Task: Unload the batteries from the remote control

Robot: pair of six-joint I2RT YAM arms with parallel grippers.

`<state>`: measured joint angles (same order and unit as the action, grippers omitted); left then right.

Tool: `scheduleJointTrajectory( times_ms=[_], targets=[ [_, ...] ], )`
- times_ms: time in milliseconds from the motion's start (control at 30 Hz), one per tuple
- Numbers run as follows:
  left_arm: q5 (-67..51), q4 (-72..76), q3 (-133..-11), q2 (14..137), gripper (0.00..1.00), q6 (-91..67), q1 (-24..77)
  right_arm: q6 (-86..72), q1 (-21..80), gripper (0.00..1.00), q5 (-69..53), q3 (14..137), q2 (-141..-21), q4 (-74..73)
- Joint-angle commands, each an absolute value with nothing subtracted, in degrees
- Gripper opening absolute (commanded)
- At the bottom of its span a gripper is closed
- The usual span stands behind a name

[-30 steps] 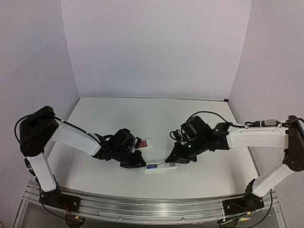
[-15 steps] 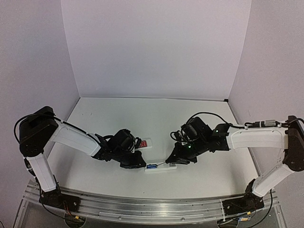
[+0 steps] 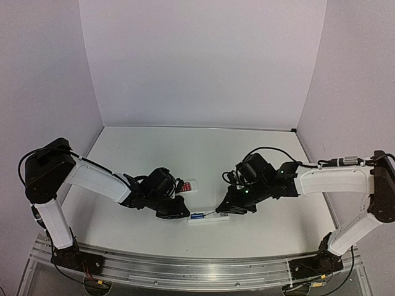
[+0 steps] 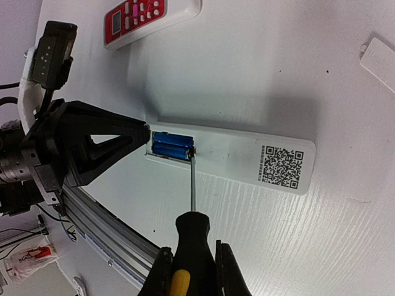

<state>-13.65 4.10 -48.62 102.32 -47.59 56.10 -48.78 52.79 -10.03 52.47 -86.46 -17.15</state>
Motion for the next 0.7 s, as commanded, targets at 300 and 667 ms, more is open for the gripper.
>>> scheduleJointTrajectory(
  times_ms=[300, 667],
  targets=[
    [-13.5, 3.4, -47.6, 102.0, 0.10, -47.9, 57.6, -52.7, 53.0, 0.00, -17.1, 53.5, -90.5, -18.0],
    [-13.2, 5.2, -45.1, 101.1, 0.07, -51.5, 59.0, -56.0, 52.9, 0.00, -18.5, 46.5, -88.3, -3.6]
  ],
)
